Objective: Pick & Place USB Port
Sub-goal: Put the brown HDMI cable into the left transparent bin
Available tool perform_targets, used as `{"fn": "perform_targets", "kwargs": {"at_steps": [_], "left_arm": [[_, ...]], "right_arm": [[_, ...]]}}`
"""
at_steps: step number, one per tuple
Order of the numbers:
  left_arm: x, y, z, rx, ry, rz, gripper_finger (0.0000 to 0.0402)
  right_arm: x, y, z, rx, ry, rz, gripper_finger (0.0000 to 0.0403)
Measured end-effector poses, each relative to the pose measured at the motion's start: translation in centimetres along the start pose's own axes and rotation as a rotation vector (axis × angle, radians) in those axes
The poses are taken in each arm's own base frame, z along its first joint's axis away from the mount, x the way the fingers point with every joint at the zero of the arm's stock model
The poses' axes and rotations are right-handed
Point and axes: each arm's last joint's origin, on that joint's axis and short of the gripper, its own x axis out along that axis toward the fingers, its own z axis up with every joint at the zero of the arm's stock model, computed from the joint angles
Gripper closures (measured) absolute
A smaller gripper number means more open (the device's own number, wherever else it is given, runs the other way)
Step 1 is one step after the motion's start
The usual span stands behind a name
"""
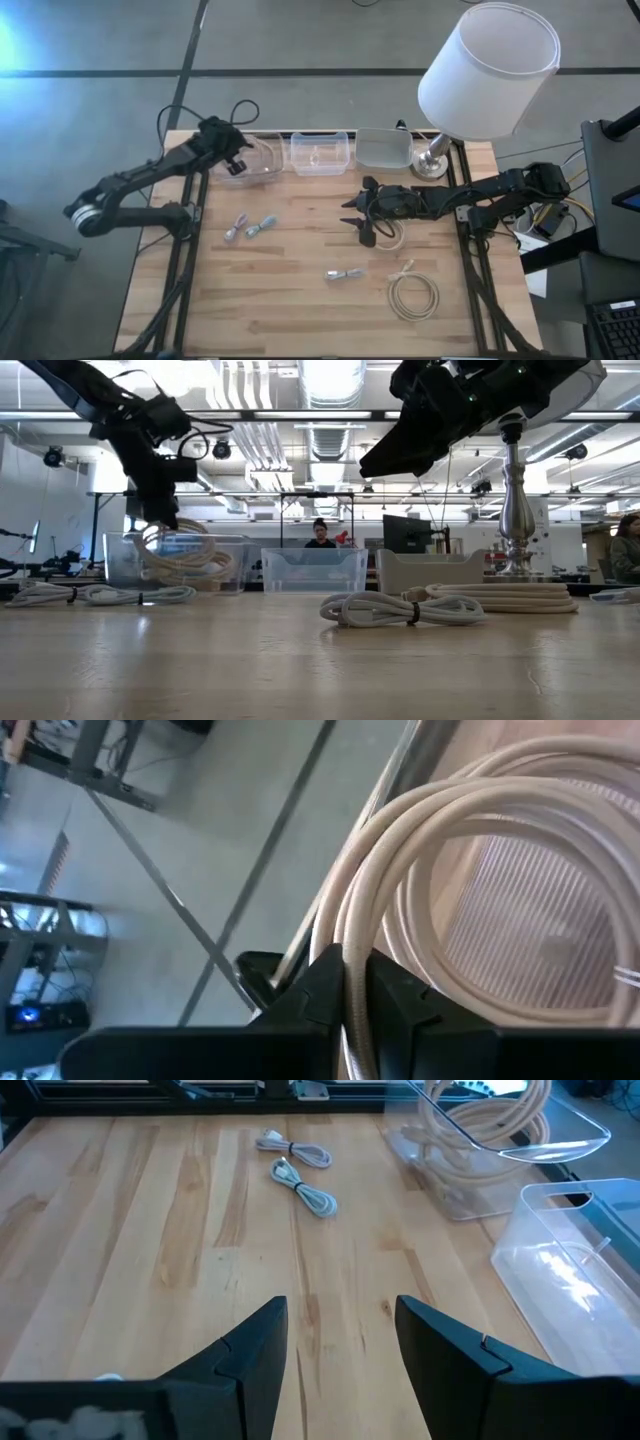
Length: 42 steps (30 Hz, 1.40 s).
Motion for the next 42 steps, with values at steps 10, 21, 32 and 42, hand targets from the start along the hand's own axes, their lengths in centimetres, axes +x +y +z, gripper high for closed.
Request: {"fn": "perform_targets", "kwargs": {"at_steps": [10, 21, 32, 42], "left_arm": [[2.3, -1.0, 0.0, 0.029, 0.106, 0.015, 0.0356], [4.1, -1.2, 0.2, 0.152, 0.205, 0.123, 0.0227], [1.9, 0.2, 1.2, 0.149, 0.212, 0.108, 0.0175], [-0.9, 1.5, 2.6, 0.014, 0.068, -0.133, 0.0176]], "right_arm": [[0.0, 0.0, 0.0, 0.0, 0.0, -0.001, 0.0218], [0.0, 0.0, 0.0, -0.004, 0.0, 0.0, 0.0218], [0.0, 0.0, 0.0, -0.018, 0.0, 0.0, 0.0218], [0.0, 0.0, 0.0, -0.017, 0.0, -0.001, 0.0218]]}}
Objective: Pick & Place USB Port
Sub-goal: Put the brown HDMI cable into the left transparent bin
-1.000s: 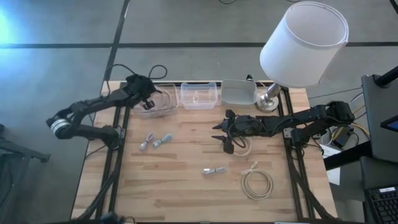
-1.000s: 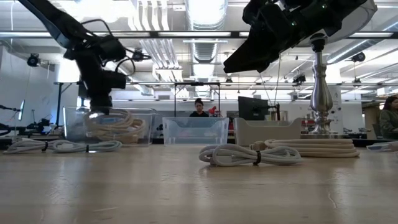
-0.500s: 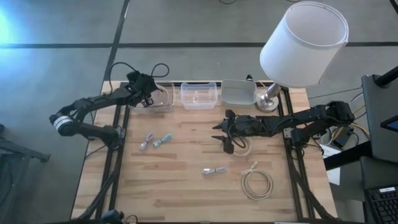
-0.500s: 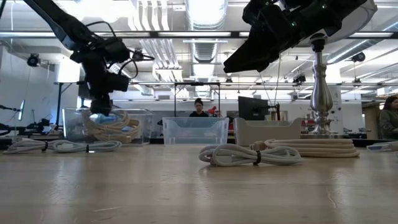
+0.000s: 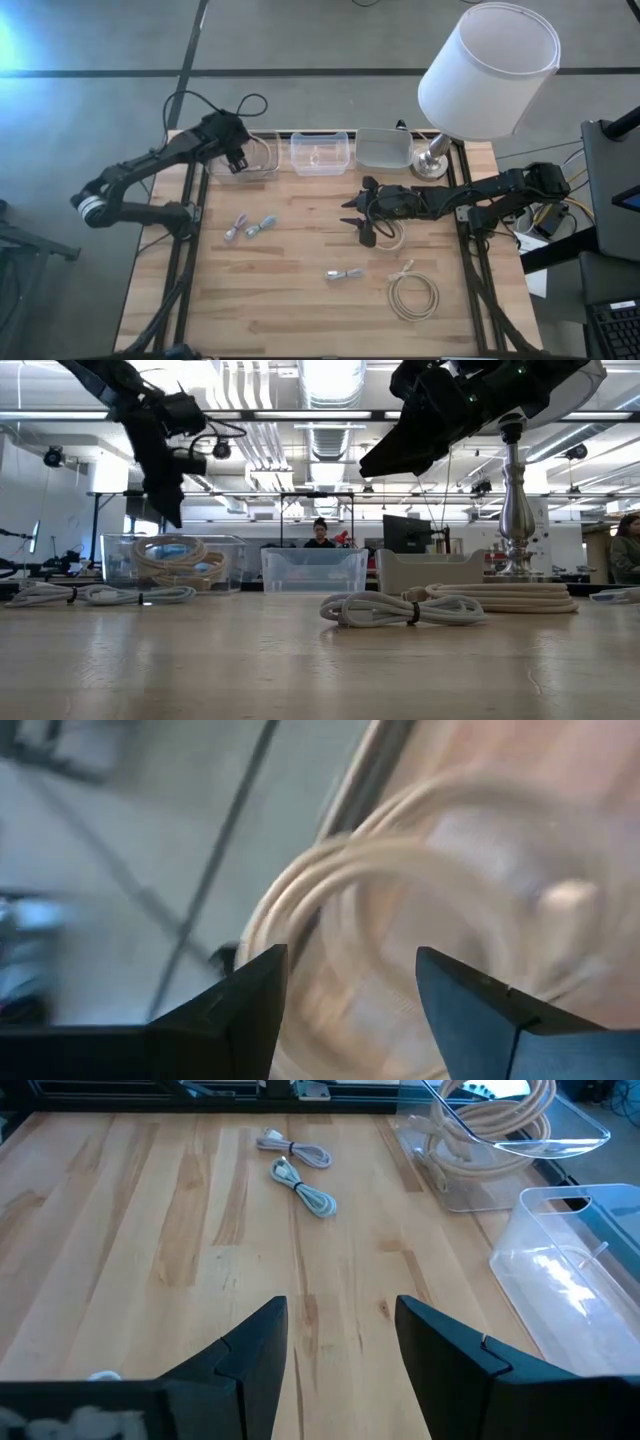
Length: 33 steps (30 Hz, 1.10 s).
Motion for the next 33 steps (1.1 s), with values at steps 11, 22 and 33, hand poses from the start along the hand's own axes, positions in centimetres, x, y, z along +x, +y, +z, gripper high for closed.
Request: {"fn": "perform_targets", "kwargs": {"at_steps": [11, 22, 33], "left_arm": [[-2.7, -0.6, 1.3, -0.108, -0.337, -0.424, 0.0182], [-4.0, -3.2, 2.4, -0.068, -0.405, -0.613, 0.0194], [-6.3, -7.0, 3.4, 0.038, -0.451, -0.751, 0.0195]], "right_arm": [[0.0, 0.0, 0.0, 0.003, 0.0, 0.0, 0.0218], [0.0, 0.0, -0.6, 0.065, 0.062, -0.003, 0.0218], [-0.1, -0.1, -1.2, 0.124, 0.122, -0.013, 0.0218]]}}
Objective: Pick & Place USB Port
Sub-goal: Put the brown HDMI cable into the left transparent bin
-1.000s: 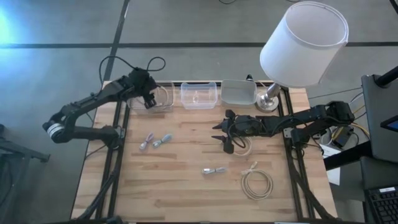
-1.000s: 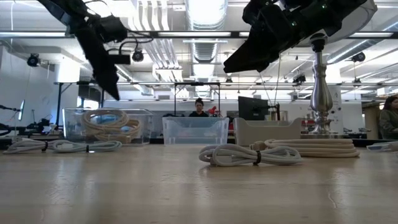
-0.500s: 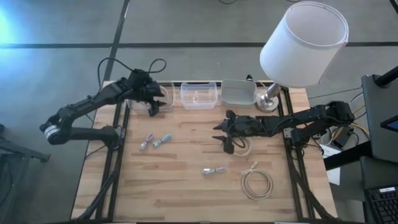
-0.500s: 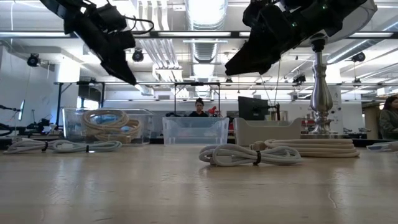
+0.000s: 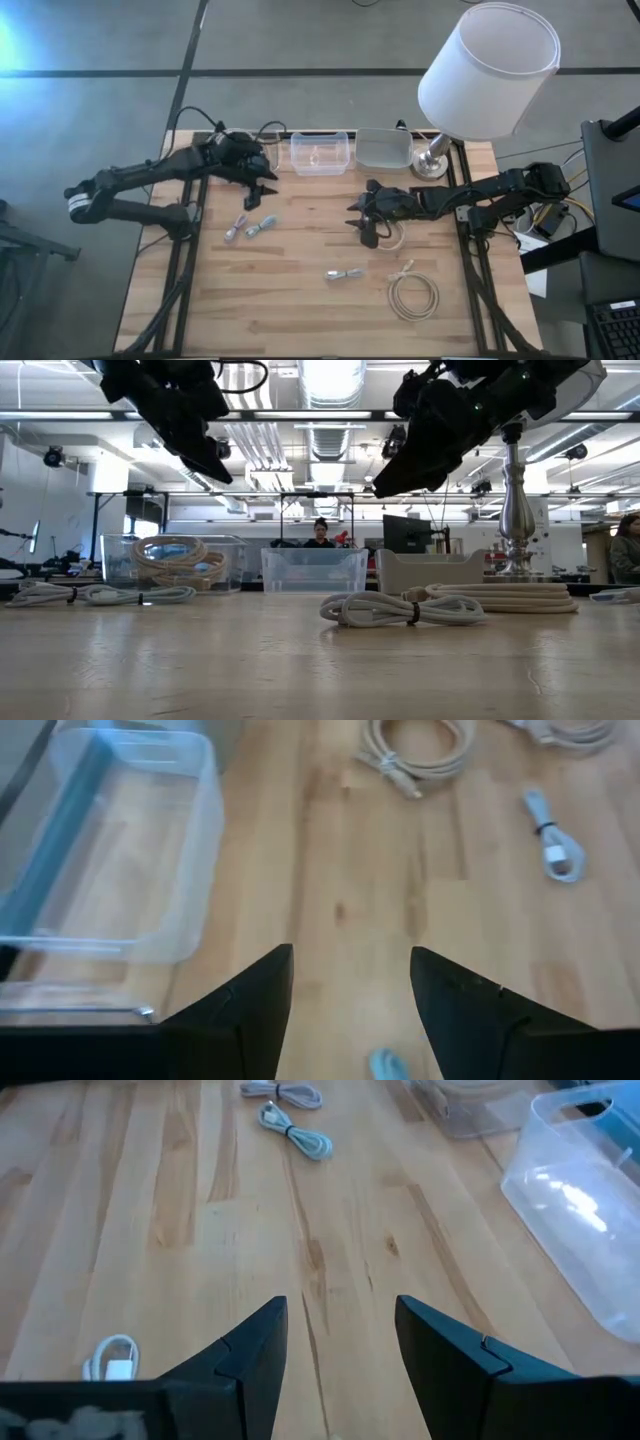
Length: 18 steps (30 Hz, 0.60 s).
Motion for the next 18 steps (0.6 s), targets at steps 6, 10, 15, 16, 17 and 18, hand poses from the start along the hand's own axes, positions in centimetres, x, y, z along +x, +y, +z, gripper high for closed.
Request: {"fn": "perform_targets", "kwargs": {"at_steps": [6, 10, 15, 16, 17, 18], "left_arm": [[0.4, -1.6, 0.4, 0.034, -0.004, -0.059, 0.0196], [0.7, -2.6, 0.6, 0.07, -0.028, -0.091, 0.0195], [2.1, -3.9, 0.1, 0.123, -0.105, -0.126, 0.0195], [2.4, -4.1, -0.2, 0.126, -0.114, -0.133, 0.0196], [2.7, -4.3, -0.4, 0.125, -0.122, -0.14, 0.0196], [3.0, -4.5, -0.7, 0.12, -0.128, -0.146, 0.0195]], "right_arm": [[0.0, 0.0, 0.0, 0.024, 0.004, -0.001, 0.0218], [0.0, 0.0, 0.0, 0.083, 0.003, -0.001, 0.0218], [-0.1, 0.7, -0.3, 0.107, 0.017, 0.015, 0.0218], [-0.1, 0.9, -0.4, 0.102, 0.028, 0.021, 0.0218], [-0.2, 1.1, -0.6, 0.102, 0.039, 0.026, 0.0218], [-0.2, 1.4, -0.7, 0.11, 0.048, 0.03, 0.0218]]}}
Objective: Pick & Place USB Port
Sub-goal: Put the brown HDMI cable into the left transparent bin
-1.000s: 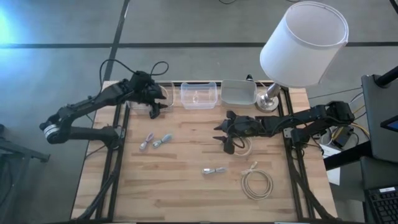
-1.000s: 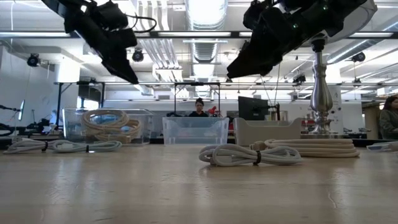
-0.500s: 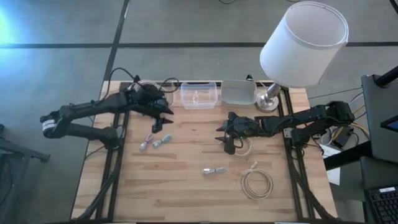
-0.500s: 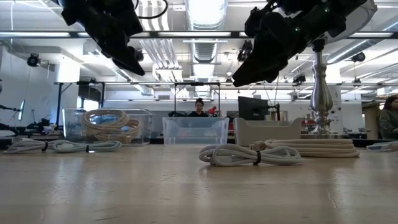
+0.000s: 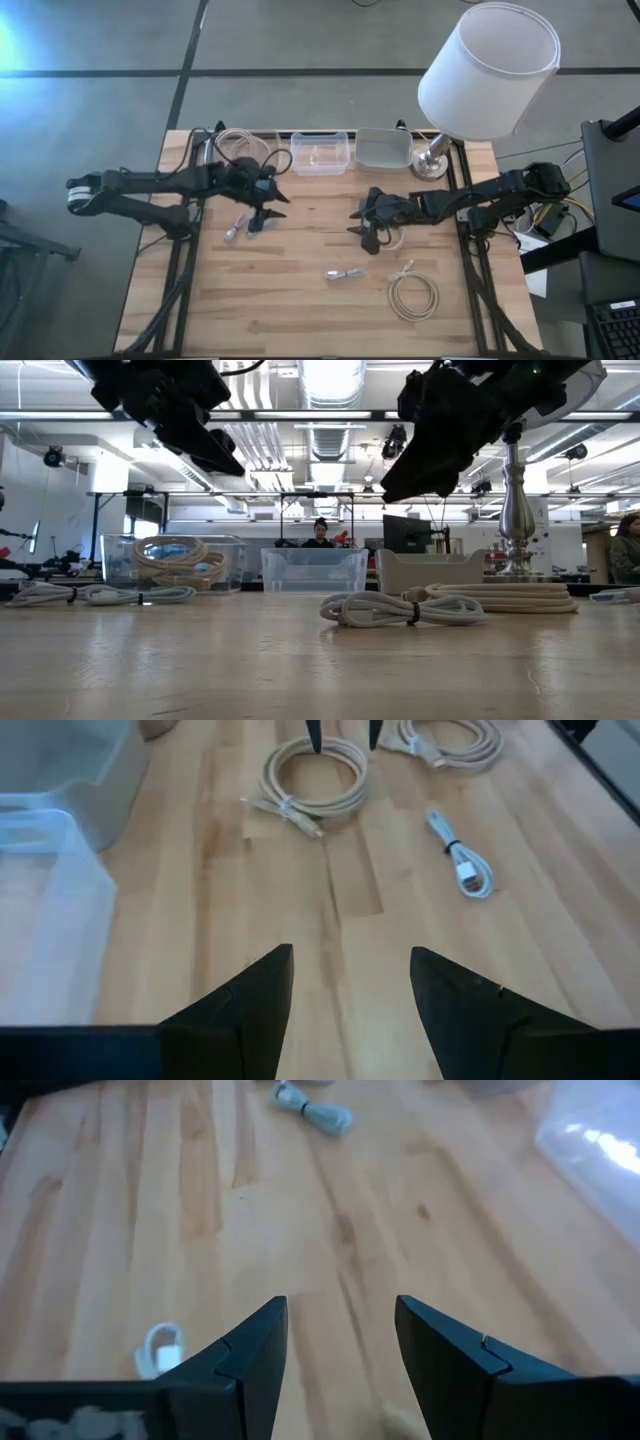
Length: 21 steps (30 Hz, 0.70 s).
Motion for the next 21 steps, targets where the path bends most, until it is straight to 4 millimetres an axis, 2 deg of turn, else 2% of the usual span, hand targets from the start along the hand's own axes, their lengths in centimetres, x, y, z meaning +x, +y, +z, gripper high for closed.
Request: {"fn": "perform_targets", "kwargs": {"at_steps": [6, 13, 21], "left_arm": [[1.3, -1.0, -1.8, -0.015, -0.032, -0.028, 0.0195], [1.9, -1.3, -2.9, -0.047, -0.06, -0.035, 0.0195], [2.0, -1.4, -3.0, -0.051, -0.077, -0.035, 0.0195]], "right_arm": [[-0.3, 1.7, -1.1, 0.054, 0.058, 0.036, 0.0218], [-0.7, 3.3, -2.2, 0.106, 0.103, 0.044, 0.0218], [-1.2, 3.6, -3.5, 0.195, 0.233, -0.017, 0.0218]]}}
